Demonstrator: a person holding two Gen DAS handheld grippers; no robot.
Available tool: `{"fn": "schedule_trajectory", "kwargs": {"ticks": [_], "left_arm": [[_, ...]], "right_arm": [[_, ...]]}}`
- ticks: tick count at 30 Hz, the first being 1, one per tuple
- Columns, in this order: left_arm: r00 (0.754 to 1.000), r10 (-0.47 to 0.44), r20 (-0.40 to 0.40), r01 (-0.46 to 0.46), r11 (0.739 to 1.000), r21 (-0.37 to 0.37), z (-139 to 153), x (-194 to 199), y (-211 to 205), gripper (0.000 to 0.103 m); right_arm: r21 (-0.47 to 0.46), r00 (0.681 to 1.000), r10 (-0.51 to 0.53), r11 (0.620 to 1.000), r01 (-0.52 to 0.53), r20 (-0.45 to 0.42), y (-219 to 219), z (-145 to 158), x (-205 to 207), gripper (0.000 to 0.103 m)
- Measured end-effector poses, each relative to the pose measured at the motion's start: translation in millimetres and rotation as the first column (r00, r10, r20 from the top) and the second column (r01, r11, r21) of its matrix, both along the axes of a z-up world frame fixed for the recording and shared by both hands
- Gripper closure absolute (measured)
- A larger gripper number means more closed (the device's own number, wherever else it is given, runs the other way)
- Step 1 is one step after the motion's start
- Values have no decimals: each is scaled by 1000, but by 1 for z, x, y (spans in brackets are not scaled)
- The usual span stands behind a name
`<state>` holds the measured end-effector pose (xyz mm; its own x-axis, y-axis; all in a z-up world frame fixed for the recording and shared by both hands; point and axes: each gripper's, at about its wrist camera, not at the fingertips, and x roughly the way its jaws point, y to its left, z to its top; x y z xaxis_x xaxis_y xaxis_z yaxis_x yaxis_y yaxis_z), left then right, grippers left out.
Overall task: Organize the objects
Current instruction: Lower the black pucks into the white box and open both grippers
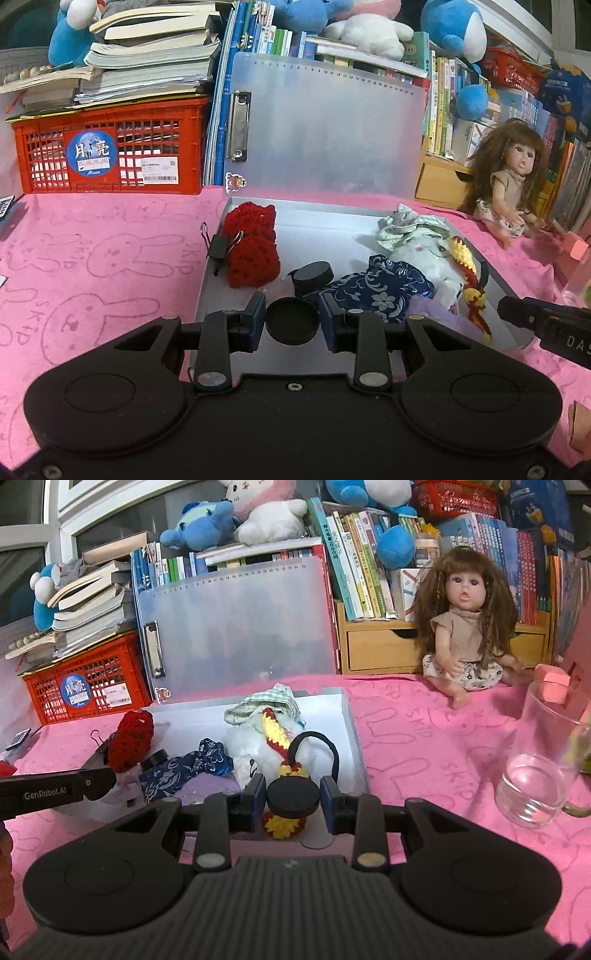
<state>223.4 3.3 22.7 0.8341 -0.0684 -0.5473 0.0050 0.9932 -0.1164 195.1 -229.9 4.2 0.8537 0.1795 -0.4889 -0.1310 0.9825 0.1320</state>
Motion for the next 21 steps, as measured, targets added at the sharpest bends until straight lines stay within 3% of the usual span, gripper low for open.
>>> {"fn": "schedule_trajectory", "kwargs": {"ticks": [21], "left_arm": [[999,5,-45,-4,1000,12,-11,33,-8,73]], "right_arm": [[71,990,66,996,-57,-128,0,-10,52,66]]}}
